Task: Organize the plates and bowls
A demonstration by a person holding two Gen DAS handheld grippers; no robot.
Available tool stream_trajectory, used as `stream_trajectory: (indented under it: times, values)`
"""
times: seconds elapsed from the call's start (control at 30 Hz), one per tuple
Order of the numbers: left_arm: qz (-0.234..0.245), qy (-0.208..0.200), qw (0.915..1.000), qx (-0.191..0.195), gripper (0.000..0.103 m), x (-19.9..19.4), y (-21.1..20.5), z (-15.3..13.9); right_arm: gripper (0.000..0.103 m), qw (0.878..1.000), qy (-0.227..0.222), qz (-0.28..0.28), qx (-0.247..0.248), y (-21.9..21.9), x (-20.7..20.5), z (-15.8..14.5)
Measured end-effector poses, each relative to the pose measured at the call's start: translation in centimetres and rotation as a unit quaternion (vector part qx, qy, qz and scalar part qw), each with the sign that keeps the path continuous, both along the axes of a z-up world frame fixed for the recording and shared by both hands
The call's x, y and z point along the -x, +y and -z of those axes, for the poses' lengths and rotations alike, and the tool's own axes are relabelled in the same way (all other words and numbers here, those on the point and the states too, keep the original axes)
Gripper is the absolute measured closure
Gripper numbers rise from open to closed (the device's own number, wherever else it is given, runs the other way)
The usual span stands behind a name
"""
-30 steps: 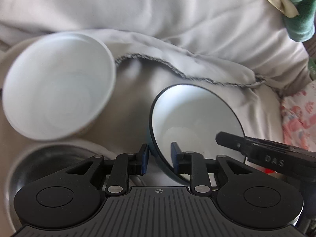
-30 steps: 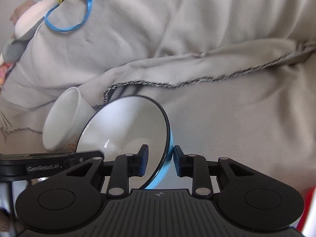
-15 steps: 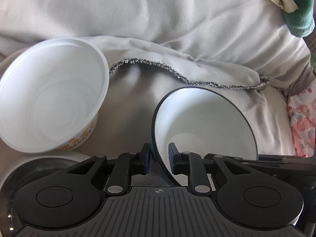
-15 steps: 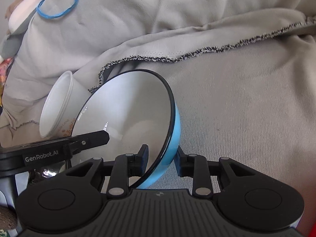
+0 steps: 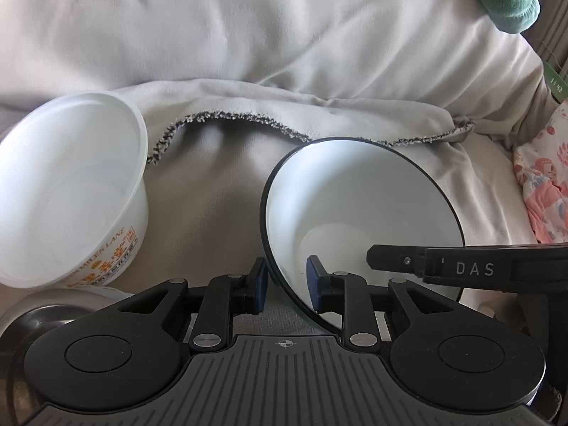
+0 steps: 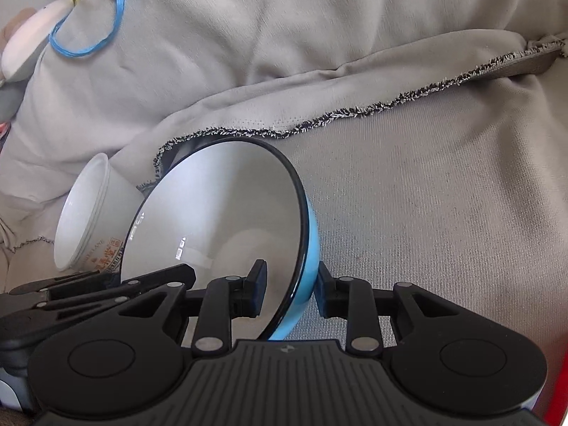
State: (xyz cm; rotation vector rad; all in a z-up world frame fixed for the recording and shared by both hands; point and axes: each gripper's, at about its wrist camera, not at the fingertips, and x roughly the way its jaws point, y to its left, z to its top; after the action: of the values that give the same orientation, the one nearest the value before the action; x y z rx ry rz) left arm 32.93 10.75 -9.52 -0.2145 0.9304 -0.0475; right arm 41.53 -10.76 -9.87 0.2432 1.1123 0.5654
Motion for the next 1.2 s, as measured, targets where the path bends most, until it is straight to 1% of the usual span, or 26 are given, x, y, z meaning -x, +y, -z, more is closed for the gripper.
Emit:
stream_trajectory:
  times: [0.37, 0.57, 0.83, 1.0, 1.2]
  values:
    - [-0.001, 0.008, 0.9998, 0.019, 0.075, -0.3, 0.4, 0.5, 0.074, 1.000, 0.004, -0.010, 0.002, 0.4, -0.1, 0.3]
    - [0.001, 0.010, 0.9998, 0.017, 0.075, -0.5, 0.3, 0.8, 0.074, 1.000, 0.004, -0.009, 0.003, 0.4, -0.1, 0.3]
    - [0.002, 0.018, 0.9995, 0.026, 0.076, -1.0, 0.4, 1.1, 0.074, 1.000, 0.005, -0.008, 0.003, 0.5, 0.0, 0.3]
    - [-0.013, 0.059, 0.9951, 0.078, 0.078, -2.7, 1.6, 1.9, 0.073, 1.000, 0.011, -0.008, 0.006, 0.7, -0.6, 0.3]
    - [-0.037, 0.068, 0.9875, 0.138, 0.079, -3.7, 3.2, 2.7, 0.073, 1.000, 0.013, -0.009, -0.001, 0.6, -0.9, 0.3]
